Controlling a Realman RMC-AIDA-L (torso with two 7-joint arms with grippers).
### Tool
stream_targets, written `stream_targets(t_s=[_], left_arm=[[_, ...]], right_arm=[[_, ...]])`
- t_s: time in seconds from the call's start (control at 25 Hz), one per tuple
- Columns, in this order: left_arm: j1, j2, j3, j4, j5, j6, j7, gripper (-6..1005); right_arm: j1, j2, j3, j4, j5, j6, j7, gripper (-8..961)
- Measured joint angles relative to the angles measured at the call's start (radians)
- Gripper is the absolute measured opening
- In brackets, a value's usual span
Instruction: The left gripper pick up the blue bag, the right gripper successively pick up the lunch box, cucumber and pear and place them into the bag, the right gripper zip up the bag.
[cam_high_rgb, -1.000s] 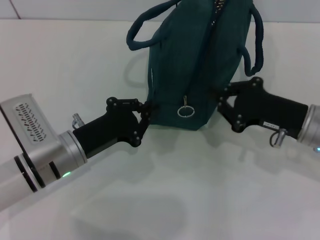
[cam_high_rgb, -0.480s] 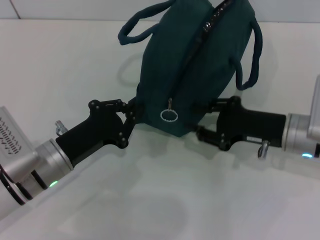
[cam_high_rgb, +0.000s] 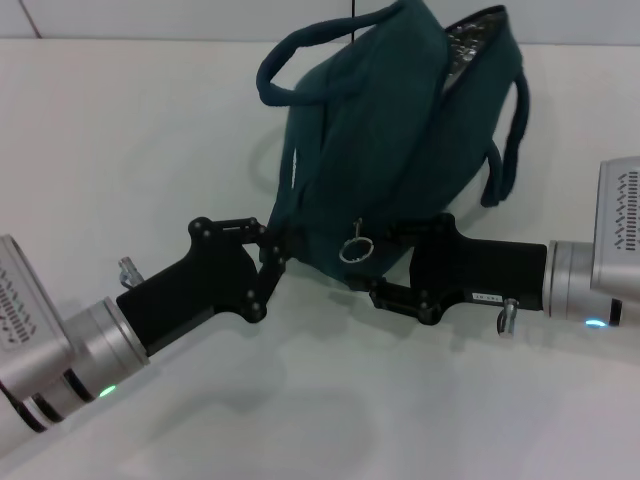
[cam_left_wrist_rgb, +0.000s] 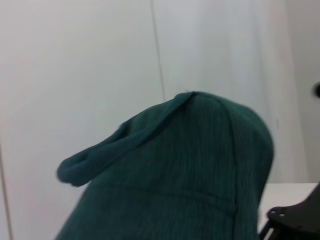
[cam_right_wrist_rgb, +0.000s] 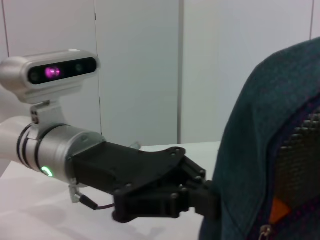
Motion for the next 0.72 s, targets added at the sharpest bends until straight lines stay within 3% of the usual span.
stream_targets(t_s=[0.72], left_arm=[[0.009,0.000,0.033,-0.005,0.005,0.017,0.019,50]], right_arm=[[-0.010,0.000,-0.024,-0.012,0.004,-0.008,-0.010,355]])
